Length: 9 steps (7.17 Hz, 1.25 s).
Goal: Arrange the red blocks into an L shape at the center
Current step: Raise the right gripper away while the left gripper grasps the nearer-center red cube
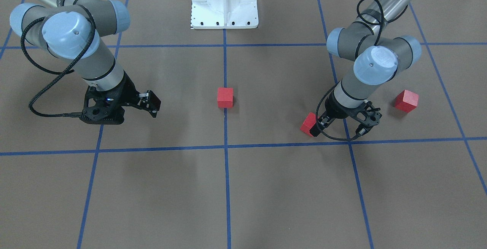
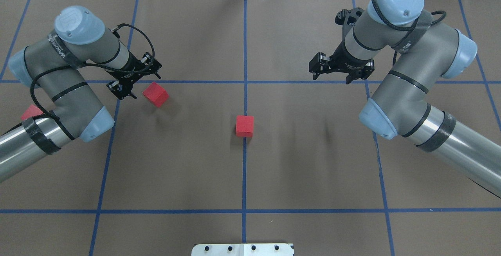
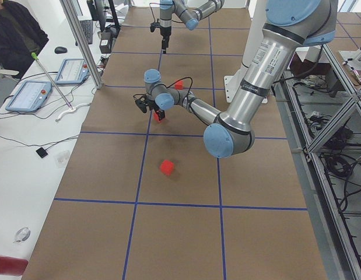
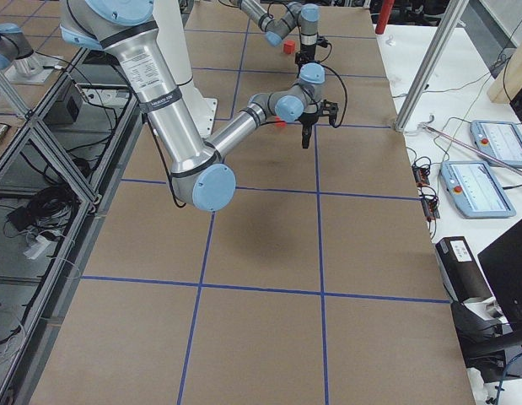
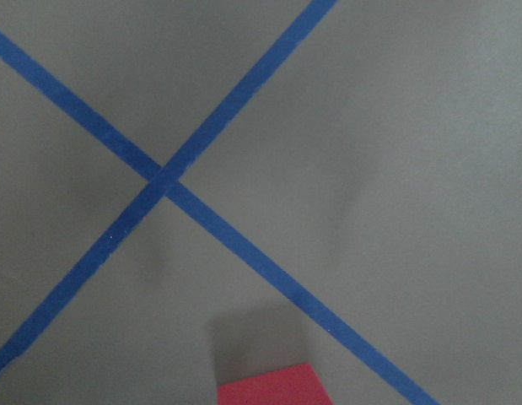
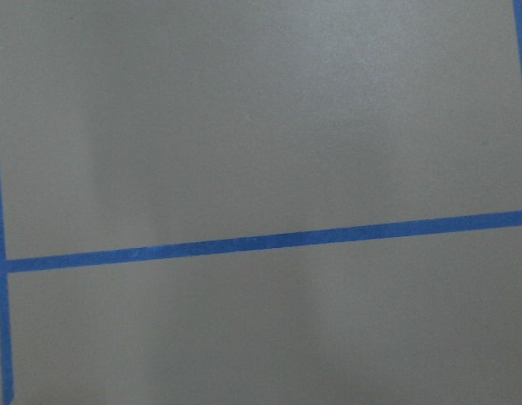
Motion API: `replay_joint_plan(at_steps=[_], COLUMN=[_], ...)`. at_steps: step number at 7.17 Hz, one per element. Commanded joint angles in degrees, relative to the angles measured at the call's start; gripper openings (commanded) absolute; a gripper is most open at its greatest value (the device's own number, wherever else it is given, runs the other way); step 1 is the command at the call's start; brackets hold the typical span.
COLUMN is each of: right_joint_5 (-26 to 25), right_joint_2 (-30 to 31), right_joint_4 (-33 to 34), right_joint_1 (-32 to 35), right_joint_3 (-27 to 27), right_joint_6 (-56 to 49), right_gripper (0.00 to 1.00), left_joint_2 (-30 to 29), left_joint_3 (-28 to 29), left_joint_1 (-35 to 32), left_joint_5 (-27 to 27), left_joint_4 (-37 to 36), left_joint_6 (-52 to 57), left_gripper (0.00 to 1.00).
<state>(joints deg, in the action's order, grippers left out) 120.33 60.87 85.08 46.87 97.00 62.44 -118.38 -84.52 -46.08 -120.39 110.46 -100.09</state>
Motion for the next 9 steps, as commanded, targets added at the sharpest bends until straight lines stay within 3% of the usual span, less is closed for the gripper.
replay_joint_plan(at_steps=[1,2,3,4,5,7,9], right_joint_5=[0.0,0.0,0.0,0.0,-0.1,-0.1,0.0], right_joint_2=[0.4,0.4,0.6,0.6,0.6,0.6,1.3], right_joint_4=[0.0,0.0,0.0,0.0,0.0,0.0,0.0], right_joint_1=[0.1,0.1,0.1,0.1,0.1,0.4,1.4], right_joint_3=[-0.1,-0.1,-0.1,-0.1,-0.1,-0.1,-0.1], right_joint_6=[-0.2,-0.2,-0.3,-0.2,-0.3,-0.3,-1.0], right_gripper=[0.99,0.99,0.99,0.99,0.99,0.99,0.99], left_joint_2=[-0.3,-0.3,-0.4,-0.6,-0.8,-10.2,-22.9], left_joint_3=[0.3,0.8,1.4,1.3,1.4,4.8,13.5], left_joint_1=[1.2,1.6,2.3,2.4,2.5,2.5,4.6], left_joint_5=[0.5,0.6,0.9,1.2,1.1,0.4,1.1], left_joint_4=[-0.1,-0.1,0.0,0.0,0.2,-2.2,-5.9], left_joint_6=[-1.2,-1.2,-1.2,-4.0,-4.4,-2.8,9.9], left_gripper=[1.00,0.99,0.92,0.33,0.00,0.00,0.00])
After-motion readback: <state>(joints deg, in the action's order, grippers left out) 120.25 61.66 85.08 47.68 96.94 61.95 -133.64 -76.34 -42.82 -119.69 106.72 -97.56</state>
